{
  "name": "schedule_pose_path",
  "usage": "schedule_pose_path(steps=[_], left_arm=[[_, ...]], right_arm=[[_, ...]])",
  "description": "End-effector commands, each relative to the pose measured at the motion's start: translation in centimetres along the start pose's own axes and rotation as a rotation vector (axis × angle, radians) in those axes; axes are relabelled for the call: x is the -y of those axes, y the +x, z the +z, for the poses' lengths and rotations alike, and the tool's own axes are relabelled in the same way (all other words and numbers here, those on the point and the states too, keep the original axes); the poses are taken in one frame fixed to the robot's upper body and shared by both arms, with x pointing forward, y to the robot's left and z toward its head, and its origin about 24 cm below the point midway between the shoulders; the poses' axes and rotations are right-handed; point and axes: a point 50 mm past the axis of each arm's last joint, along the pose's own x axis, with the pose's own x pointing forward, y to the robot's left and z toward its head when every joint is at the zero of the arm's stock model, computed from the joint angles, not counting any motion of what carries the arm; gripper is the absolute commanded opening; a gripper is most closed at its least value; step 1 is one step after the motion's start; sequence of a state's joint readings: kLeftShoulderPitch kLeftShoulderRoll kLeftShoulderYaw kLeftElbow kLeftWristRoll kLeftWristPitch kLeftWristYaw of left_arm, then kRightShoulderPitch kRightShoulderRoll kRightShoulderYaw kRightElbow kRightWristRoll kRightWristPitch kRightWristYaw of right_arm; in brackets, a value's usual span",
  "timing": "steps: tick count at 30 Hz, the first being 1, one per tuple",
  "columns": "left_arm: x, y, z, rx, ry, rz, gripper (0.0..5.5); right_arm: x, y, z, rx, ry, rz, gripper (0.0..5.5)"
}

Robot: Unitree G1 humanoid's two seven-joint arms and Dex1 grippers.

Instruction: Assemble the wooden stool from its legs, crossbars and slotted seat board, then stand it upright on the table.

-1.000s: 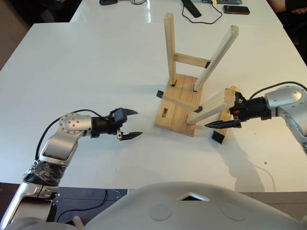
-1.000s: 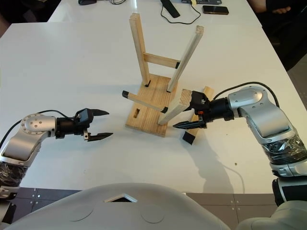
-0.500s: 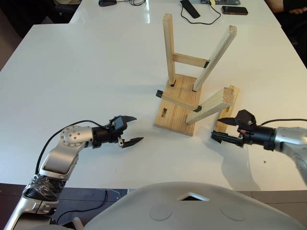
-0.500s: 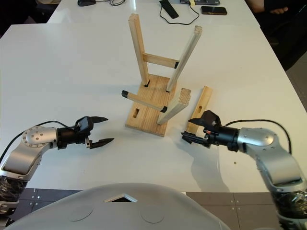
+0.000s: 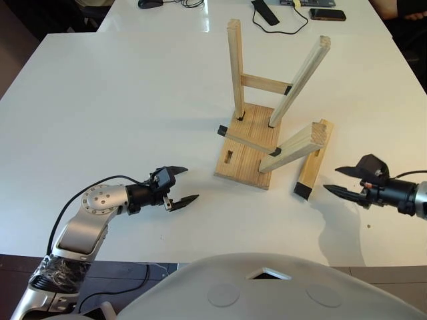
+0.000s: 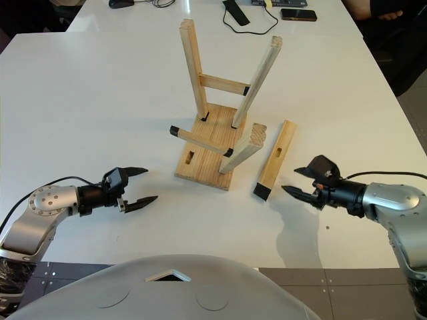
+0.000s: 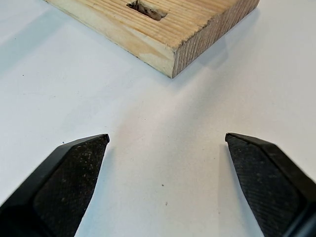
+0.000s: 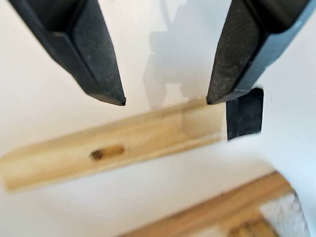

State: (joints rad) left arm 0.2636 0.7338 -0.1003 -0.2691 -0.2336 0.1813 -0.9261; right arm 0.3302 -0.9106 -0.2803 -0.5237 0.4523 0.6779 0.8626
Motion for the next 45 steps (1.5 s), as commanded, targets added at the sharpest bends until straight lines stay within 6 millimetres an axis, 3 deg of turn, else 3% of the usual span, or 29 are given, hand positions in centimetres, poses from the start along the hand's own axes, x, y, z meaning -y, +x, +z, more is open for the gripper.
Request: schedule_pose_path(steps=[1, 4, 6, 9, 14, 16, 22, 25, 29, 35, 43, 45], left_arm=[[-0.2, 0.1, 0.2, -0.004, 0.004, 0.018, 4.37], [-0.5, 0.5, 0.4, -0.005, 0.014, 0.01, 4.37], [-0.8, 0.6, 0.7, -0.003, 0.025, -0.002, 4.37], [-1.0, 0.2, 0.6, -0.013, 0.022, 0.002, 4.37], [-0.4, 0.1, 0.3, -0.015, 0.004, 0.008, 4.37], [-0.1, 0.1, 0.1, -0.014, -0.005, 0.019, 4.37], [0.7, -0.4, -0.4, -0.013, -0.038, 0.066, 4.37], [1.0, -0.6, -0.7, -0.019, -0.055, 0.094, 4.37], [0.7, -0.3, -0.6, -0.02, -0.051, 0.098, 4.37], [-0.6, 0.1, 0.0, -0.035, -0.005, 0.062, 4.37], [-1.6, 0.3, 0.5, -0.053, 0.039, -0.004, 4.37], [-1.9, 0.4, 0.6, -0.058, 0.05, -0.016, 4.37]], right_arm=[[-2.5, 2.4, 2.3, 0.168, 0.044, 0.077, 3.01], [-4.0, 5.4, 0.7, 0.113, 0.062, 0.098, 3.01], [-4.2, 6.3, -0.7, 0.068, 0.075, 0.061, 3.01], [-3.6, 5.9, -2.4, 0.007, 0.084, 0.026, 3.01], [-1.8, 3.3, -3.6, -0.056, 0.056, -0.01, 3.01], [-1.4, 2.3, -3.1, -0.045, 0.042, 0.001, 3.01], [-1.3, -0.5, 1.7, 0.173, 0.001, -0.048, 3.01], [-1.2, -0.6, 1.1, 0.143, -0.011, -0.182, 3.41], [1.6, 0.0, -1.3, 0.04, -0.104, -0.299, 3.77], [6.3, 0.8, -2.7, -0.024, -0.157, -0.14, 3.77], [9.2, 1.5, -3.4, -0.132, -0.029, 0.088, 3.77], [9.5, 1.4, -4.5, -0.185, -0.014, 0.097, 3.77]])
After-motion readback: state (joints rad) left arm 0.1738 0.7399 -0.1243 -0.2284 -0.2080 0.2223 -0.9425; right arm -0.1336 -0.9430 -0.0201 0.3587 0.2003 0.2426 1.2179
